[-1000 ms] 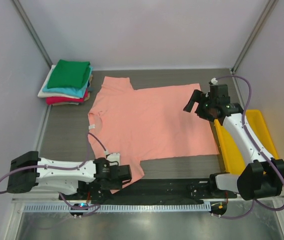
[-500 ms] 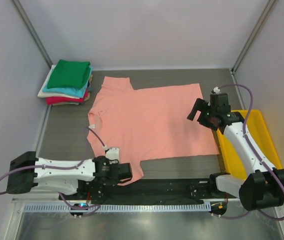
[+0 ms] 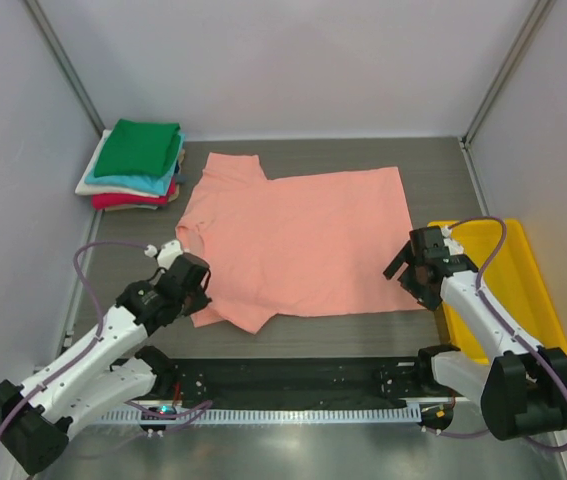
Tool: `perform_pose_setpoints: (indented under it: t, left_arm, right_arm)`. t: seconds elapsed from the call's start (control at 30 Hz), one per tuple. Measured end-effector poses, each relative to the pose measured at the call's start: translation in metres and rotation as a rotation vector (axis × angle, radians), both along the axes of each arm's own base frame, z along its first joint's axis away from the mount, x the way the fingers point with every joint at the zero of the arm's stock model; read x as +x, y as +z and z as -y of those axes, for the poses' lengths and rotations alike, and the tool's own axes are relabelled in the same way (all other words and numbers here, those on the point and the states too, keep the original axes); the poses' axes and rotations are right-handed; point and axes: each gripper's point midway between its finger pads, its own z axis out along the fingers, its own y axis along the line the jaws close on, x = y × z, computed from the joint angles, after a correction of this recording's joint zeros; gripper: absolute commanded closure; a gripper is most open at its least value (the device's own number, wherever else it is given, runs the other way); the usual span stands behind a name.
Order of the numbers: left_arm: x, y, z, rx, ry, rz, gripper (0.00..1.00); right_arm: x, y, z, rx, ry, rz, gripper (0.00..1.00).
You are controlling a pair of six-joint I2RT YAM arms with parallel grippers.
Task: Fold and stack the t-shirts
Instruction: Fold the tshirt
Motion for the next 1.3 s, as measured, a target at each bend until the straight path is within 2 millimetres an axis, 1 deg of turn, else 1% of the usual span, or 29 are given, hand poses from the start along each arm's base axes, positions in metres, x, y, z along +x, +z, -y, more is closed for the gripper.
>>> perform_pose_setpoints:
  t: [0.13,0.23,0.27,0.4,0.53,0.57,0.6,0.63,0.7,0.8,0.83,0.93,1.17,1.3]
  left_arm:
    - [0.013,0.005,-0.010,-0.009,0.030,0.011,1.00]
    - [0.017,0.008,-0.016,-0.019,0.048,0.019,1.00]
    - [0.018,0.010,-0.017,-0.024,0.051,0.027,1.00]
    - [0.021,0.014,-0.017,-0.035,0.047,0.047,1.00]
    - [0.022,0.013,-0.015,-0.038,0.039,0.045,1.00]
    - [0.022,0.013,-0.015,-0.039,0.038,0.046,1.00]
    - [0.022,0.013,-0.015,-0.038,0.037,0.047,1.00]
    - [0.023,0.014,-0.015,-0.037,0.035,0.049,1.00]
    - [0.023,0.014,-0.015,-0.035,0.031,0.052,1.00]
    - [0.024,0.014,-0.015,-0.035,0.028,0.055,1.00]
    - [0.024,0.014,-0.015,-0.035,0.028,0.056,1.00]
    - [0.024,0.015,-0.015,-0.035,0.028,0.057,1.00]
    - [0.025,0.015,-0.015,-0.037,0.028,0.061,1.00]
    - [0.023,0.020,-0.014,-0.045,0.017,0.063,1.00]
  right_arm:
    - [-0.019,-0.026,0.010,-0.009,-0.133,-0.059,0.03]
    - [-0.034,-0.044,0.018,-0.009,-0.243,-0.092,0.05]
    - [-0.036,-0.046,0.022,-0.015,-0.268,-0.094,0.06]
    - [-0.034,-0.044,0.036,-0.025,-0.376,-0.038,0.11]
    - [-0.036,-0.045,0.048,-0.057,-0.435,-0.012,0.32]
    - [-0.036,-0.045,0.050,-0.066,-0.442,-0.009,0.40]
    - [-0.037,-0.046,0.051,-0.073,-0.446,-0.009,0.45]
    - [-0.037,-0.046,0.052,-0.077,-0.449,-0.003,0.55]
    - [-0.037,-0.047,0.054,-0.084,-0.454,0.002,0.65]
    - [-0.034,-0.048,0.055,-0.085,-0.456,0.018,0.76]
    - [-0.033,-0.048,0.055,-0.084,-0.455,0.023,0.84]
    - [-0.031,-0.048,0.055,-0.081,-0.449,0.041,0.99]
    - [-0.029,-0.048,0.054,-0.072,-0.430,0.066,0.99]
    - [-0.028,-0.046,0.048,-0.044,-0.402,0.071,0.99]
